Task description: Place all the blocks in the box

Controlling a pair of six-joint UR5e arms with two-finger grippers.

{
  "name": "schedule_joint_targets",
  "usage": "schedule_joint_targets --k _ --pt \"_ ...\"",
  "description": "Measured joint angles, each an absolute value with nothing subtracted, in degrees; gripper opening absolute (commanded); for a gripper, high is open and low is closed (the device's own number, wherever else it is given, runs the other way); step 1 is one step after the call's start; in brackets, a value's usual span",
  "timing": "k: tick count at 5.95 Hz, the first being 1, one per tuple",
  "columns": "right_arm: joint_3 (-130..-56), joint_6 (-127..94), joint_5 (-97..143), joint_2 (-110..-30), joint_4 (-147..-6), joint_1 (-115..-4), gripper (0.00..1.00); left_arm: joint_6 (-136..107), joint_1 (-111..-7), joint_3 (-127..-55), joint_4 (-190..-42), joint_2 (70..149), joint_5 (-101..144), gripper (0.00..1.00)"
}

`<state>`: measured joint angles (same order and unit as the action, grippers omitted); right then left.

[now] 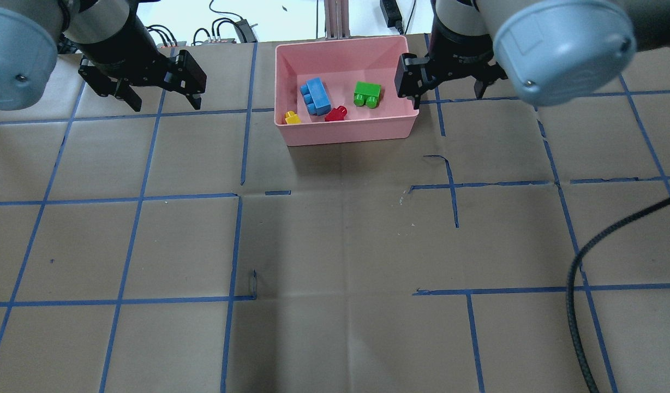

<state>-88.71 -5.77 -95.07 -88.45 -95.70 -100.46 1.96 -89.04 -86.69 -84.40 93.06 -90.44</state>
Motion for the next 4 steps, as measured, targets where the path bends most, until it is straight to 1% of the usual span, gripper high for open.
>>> schedule_joint_targets --k 2,3,4 --pt "-99.5 -7.0 -95.2 -98.4 -94.9 -99.5 0.99 1.8 -89.0 -86.6 -84.5 92.7 -90.4 1.00" --pt "-102.8 -6.8 -95.0 -102.4 -94.8 -97.4 0.99 1.7 -89.0 -86.6 -84.5 92.7 -90.4 1.00" --pt "-104.0 -6.4 -94.6 -104.5 -93.9 -94.5 1.00 1.7 -89.0 -86.6 -84.5 92.6 -90.4 1.00"
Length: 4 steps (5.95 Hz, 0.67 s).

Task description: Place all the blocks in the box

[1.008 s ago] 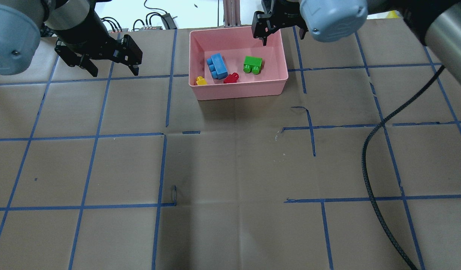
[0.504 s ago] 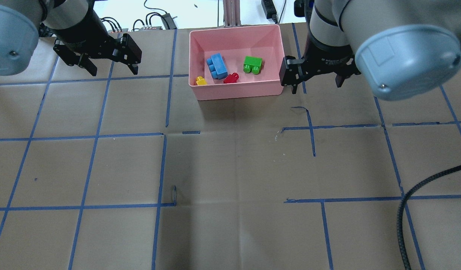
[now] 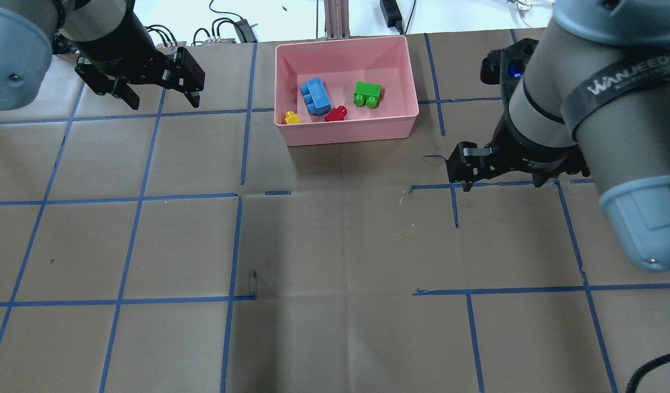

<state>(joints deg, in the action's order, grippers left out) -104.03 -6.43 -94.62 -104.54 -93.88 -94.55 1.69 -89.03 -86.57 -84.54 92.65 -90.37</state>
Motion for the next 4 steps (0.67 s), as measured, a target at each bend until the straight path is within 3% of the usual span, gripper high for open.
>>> schedule_joint_targets --k 4 --pt "-104.6 -6.4 -93.4 -105.4 -93.0 -92.7 1.00 1.7 -89.1 -86.6 -84.5 92.8 -90.3 1.00"
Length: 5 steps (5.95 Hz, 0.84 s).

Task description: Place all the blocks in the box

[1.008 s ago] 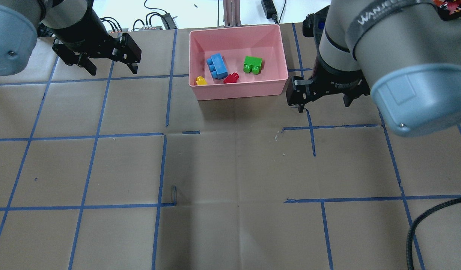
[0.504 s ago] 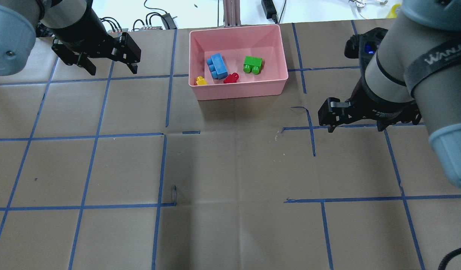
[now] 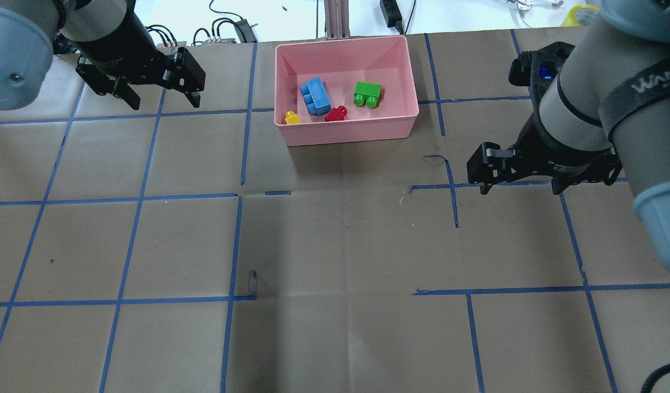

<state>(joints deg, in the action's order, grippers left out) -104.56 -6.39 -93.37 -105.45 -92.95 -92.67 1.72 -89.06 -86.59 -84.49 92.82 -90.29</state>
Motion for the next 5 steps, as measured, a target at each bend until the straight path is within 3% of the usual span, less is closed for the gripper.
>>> schedule_joint_targets --k 5 --pt "-104.4 -6.6 -90.2 -102.1 -93.0 -92.9 1.00 1.7 -89.1 -86.8 -84.4 93.0 -90.3 1.00"
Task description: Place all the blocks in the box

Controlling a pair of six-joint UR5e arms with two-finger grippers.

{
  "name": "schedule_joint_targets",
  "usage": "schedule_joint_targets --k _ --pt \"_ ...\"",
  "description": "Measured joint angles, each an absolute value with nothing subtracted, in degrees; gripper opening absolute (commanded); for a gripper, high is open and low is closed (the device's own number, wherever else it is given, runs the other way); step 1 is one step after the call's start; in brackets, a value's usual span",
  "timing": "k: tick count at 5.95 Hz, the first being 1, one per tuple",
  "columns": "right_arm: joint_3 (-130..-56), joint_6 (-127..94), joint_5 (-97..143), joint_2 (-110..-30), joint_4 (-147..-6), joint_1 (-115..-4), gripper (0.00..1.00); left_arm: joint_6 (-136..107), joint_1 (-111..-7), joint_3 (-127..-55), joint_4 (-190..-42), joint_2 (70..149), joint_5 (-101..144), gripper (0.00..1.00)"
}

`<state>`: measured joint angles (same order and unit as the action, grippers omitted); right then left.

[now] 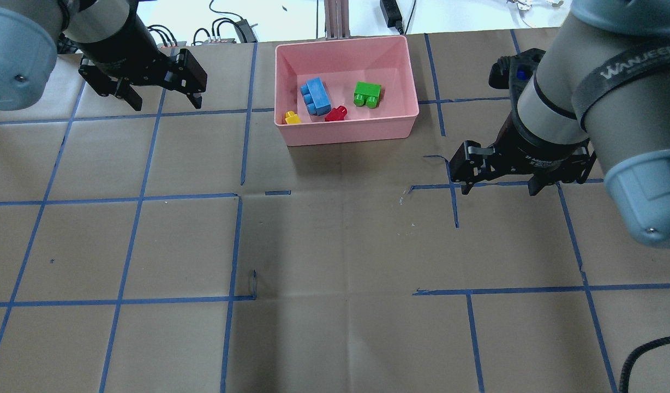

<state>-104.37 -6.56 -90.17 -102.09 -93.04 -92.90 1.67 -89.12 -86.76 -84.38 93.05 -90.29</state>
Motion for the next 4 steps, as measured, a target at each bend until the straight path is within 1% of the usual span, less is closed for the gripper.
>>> schedule_joint_targets --k 4 --pt "-105.7 -6.5 -90.1 -102.4 -93.7 -92.9 1.00 1.7 -89.1 -86.7 -84.4 93.1 -90.3 1.00"
